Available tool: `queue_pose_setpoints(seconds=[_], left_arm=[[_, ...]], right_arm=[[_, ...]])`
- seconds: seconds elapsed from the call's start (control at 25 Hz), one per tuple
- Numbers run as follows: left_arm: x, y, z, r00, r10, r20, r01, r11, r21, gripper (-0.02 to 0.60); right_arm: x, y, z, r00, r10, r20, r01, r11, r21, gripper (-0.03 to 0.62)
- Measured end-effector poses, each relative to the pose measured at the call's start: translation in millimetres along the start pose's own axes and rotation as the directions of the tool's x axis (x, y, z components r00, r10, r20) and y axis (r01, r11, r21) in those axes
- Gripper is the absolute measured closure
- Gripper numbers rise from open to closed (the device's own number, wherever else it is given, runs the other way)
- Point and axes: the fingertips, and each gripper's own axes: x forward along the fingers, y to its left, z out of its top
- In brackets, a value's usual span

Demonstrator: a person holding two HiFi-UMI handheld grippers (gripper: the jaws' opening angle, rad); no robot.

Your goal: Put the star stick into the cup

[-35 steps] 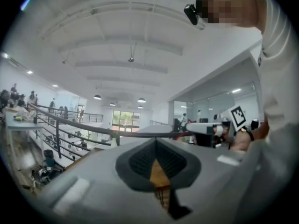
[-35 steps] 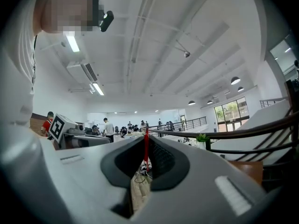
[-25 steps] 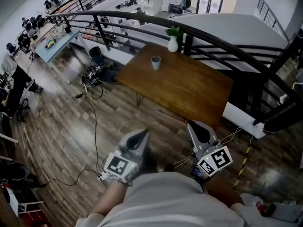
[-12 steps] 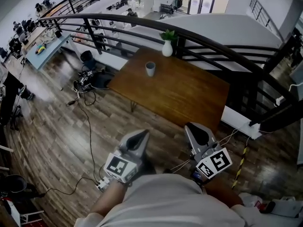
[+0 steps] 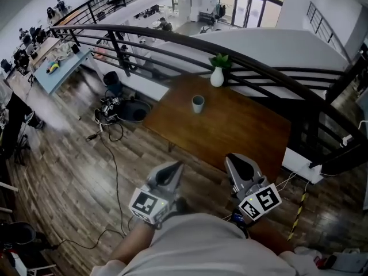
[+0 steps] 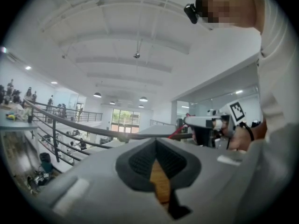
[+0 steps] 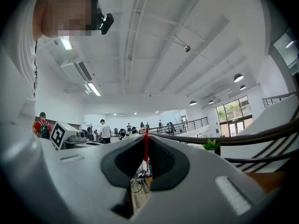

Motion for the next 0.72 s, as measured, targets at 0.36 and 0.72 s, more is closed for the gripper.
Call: queue_pose_setpoints(seconds=[0.36, 0.72], left_arm=[[-17, 101, 17, 1.0, -0.016, 0.006, 0.016, 1.0, -0.011, 0.58], [-11, 145, 11, 1.0, 0.028, 0.009, -0.027, 0.998, -0.05, 0.58]], right_arm=[[101, 23, 8, 1.0, 0.003, 0.017, -0.003, 1.0, -0.019, 0.571], [148, 13, -2, 0.999, 0.033, 0.005, -0.033, 0.999, 0.018, 0.571]])
